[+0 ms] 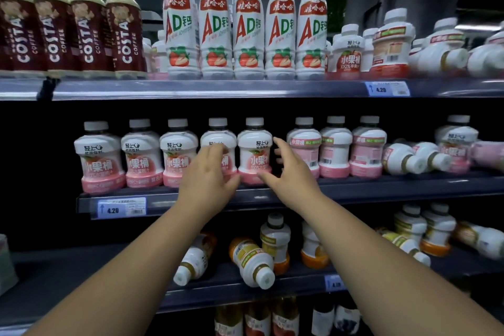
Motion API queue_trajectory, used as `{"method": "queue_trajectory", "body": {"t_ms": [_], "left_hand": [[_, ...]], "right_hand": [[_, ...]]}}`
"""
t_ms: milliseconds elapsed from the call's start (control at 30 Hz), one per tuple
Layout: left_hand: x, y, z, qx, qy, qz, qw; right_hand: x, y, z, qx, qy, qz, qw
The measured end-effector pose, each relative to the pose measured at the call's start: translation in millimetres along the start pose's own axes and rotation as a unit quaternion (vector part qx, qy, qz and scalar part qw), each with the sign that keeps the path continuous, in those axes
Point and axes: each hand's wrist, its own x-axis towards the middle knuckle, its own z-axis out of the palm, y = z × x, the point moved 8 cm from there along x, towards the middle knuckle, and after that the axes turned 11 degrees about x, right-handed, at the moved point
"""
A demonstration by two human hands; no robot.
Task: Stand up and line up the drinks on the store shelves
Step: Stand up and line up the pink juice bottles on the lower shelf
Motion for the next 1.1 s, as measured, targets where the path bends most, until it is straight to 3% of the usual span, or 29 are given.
{"method": "queue_trajectory", "body": {"t_ms": [200, 467, 633, 767, 933, 1100], "left_hand": [[-0.4, 63.8, 29.2, -0.105, -0.035, 0.010, 0.994], [22.4, 130.9, 76.1, -0.244, -0.055, -0.071, 0.966], [34.2, 137.9, 106.9, -0.233, -0.088, -0.179, 0.952], [35.5, 134.9, 115.1, -0.161, -0.116, -0.206, 0.958], [27.7, 120.6, 92.1, -0.108, -0.066, -0.179, 0.976], [17.1, 110.8, 46.7, -0.023, 0.003, -0.062, 0.998]], "right_hand": [[-20.5, 28.3, -55.6, 0.067, 0.111, -0.015, 0.991], [-15.2, 81.6, -121.3, 0.067, 0.107, 0.002, 0.992], [-9.0, 100.7, -132.1, 0.090, 0.063, -0.011, 0.994], [-5.8, 102.7, -130.6, 0.128, 0.050, -0.023, 0.990], [-4.4, 82.8, -95.5, 0.181, -0.015, -0.022, 0.983], [4.2, 57.4, -59.5, 0.110, -0.024, 0.004, 0.994]]}}
